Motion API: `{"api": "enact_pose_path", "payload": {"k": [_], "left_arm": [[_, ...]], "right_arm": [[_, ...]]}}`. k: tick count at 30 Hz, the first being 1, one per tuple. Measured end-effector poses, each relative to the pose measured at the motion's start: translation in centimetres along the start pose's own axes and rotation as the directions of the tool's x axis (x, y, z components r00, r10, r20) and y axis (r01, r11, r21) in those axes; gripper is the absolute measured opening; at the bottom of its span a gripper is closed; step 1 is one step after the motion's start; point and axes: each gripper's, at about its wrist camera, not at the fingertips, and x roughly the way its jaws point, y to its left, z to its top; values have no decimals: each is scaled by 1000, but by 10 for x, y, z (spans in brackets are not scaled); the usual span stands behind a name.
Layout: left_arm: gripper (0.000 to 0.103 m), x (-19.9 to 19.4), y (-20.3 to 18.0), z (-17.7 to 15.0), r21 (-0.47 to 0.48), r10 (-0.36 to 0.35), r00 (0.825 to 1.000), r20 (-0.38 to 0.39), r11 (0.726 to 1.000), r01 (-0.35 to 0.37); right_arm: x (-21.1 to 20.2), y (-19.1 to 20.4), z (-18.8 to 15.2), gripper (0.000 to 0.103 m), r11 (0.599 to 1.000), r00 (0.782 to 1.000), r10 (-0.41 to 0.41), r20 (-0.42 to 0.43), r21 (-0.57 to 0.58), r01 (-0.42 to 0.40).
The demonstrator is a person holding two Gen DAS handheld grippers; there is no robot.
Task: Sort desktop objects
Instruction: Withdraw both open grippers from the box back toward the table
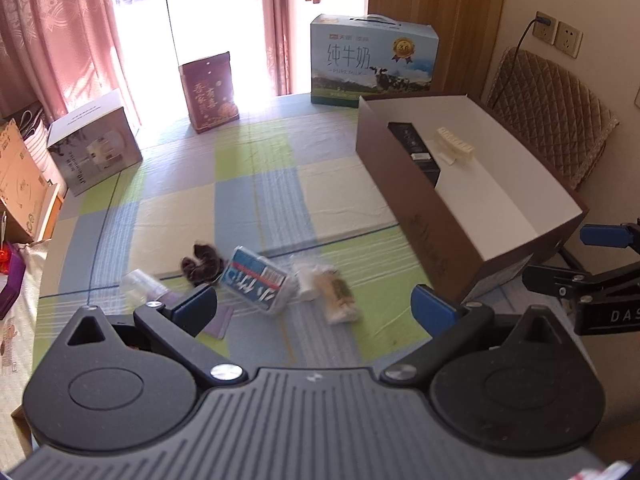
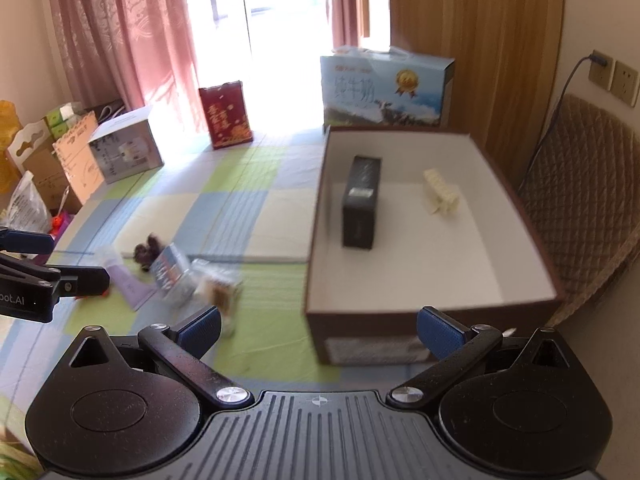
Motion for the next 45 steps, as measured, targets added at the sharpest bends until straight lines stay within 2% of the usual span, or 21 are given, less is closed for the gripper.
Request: {"api": "enact_pose_path", "payload": {"k": [4, 8, 13, 19, 26, 32, 39, 45], "left_arm": [[102, -9, 15, -18, 8, 30, 1000, -7, 1000, -30], [102, -12, 30, -33, -24, 15, 1000, -26, 1000, -16], [102, -12, 46, -45, -39, 32, 999, -43, 999, -34], [102, -13, 71, -55, -85, 71, 995, -64, 993, -77], [102, -7, 101, -71, -142, 105, 989, -106, 983, -119], [100, 1, 123, -80, -154, 144, 982, -120, 975, -162], [96, 10, 136, -87, -125, 146, 987, -70, 980, -153], [91, 30, 148, -94, -110, 121, 990, -71, 986, -128]], "right_arm": [[2, 12, -12, 101, 1000, 999, 16, -29, 4, -16], [9, 19, -22, 101, 998, 997, 49, -62, 44, -46], [21, 26, -27, 101, 990, 990, 102, -99, 105, -92], [31, 43, -25, 101, 986, 984, 145, -104, 95, -135], [48, 67, -26, 101, 990, 983, 142, -119, 28, -140], [61, 79, -26, 101, 990, 984, 141, -112, 5, -141], [78, 84, -30, 101, 988, 981, 152, -121, 25, -150], [98, 88, -33, 101, 989, 982, 146, -122, 23, -144]]}}
